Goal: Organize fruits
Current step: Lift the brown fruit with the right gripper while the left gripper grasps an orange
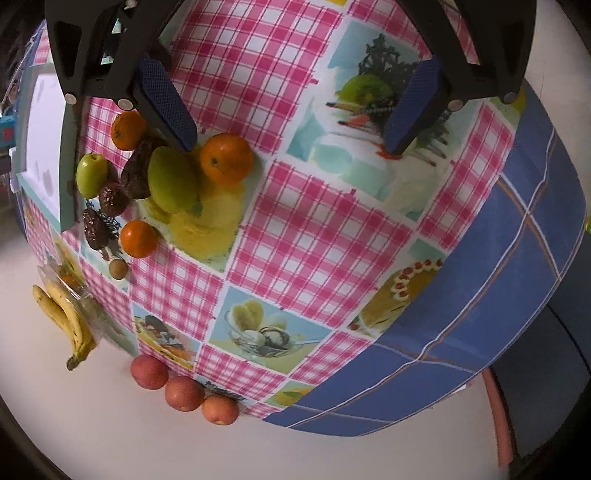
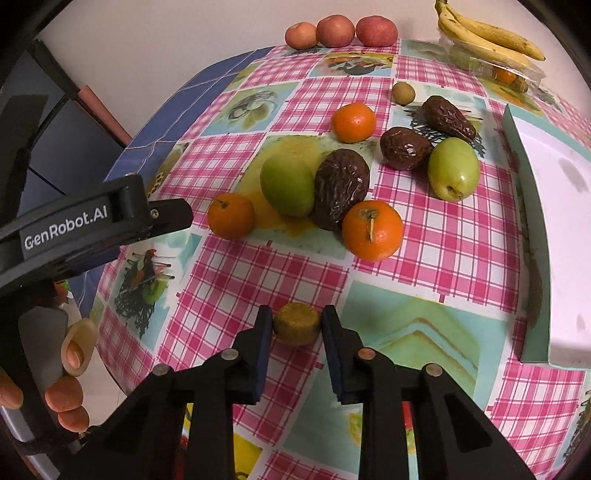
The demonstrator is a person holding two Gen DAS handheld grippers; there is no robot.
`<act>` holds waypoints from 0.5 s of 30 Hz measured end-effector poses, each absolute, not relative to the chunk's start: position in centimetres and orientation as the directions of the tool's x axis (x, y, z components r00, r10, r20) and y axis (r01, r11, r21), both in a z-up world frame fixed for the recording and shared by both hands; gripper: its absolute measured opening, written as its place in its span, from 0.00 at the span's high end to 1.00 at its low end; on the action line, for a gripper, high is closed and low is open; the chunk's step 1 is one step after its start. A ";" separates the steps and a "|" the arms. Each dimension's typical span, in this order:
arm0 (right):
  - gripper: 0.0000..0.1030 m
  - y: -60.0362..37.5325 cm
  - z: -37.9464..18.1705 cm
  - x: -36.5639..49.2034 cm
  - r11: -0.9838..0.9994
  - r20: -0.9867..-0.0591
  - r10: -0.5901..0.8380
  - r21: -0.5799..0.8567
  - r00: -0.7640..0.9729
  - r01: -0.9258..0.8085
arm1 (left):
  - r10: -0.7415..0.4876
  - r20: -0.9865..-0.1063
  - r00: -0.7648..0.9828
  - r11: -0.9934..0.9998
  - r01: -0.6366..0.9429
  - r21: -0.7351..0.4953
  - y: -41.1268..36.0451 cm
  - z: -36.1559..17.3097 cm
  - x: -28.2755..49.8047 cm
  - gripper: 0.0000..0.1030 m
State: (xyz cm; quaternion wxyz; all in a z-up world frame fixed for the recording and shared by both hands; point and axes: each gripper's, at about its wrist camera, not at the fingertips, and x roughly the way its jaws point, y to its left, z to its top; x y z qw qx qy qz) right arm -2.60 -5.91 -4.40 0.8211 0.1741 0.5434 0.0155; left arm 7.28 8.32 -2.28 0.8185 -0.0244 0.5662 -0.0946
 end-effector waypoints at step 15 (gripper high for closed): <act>0.73 -11.6 -2.9 -3.8 0.944 -0.917 0.084 0.199 0.389 0.263 | -0.229 -0.918 0.323 0.956 0.252 -0.150 4.1 -2.7 7.9 0.46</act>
